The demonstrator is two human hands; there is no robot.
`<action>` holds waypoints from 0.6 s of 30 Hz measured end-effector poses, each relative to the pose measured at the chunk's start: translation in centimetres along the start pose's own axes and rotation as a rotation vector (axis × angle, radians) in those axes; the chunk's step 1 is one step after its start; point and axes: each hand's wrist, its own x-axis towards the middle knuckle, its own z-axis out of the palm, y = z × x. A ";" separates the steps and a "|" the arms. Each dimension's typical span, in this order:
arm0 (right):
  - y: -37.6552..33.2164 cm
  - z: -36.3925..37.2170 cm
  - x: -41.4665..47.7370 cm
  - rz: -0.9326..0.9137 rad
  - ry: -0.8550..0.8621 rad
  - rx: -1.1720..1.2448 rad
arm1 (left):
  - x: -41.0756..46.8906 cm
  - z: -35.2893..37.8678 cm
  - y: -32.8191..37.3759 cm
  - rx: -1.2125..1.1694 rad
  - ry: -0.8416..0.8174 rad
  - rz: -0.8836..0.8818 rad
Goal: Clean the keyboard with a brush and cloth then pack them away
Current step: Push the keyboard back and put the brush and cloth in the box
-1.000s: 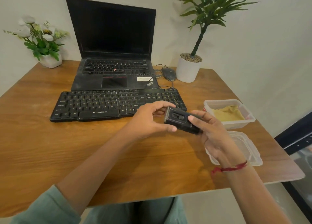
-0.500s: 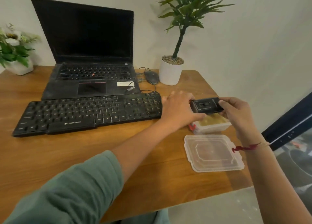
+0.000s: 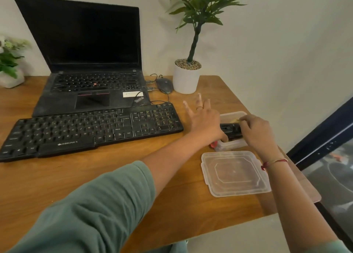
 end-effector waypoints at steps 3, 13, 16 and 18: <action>-0.2 0.1 -0.1 -0.018 0.003 -0.084 | 0.3 0.1 0.1 -0.007 -0.041 -0.018; -0.8 -0.5 -1.2 -0.041 -0.045 -0.153 | -0.2 0.0 -0.7 -0.079 -0.082 -0.001; -0.6 -1.7 -2.9 -0.010 0.132 0.098 | -2.1 0.4 -1.8 -0.289 0.123 0.054; -0.3 -2.7 -4.8 0.020 0.256 0.215 | -4.4 1.1 -3.2 -0.427 0.284 0.128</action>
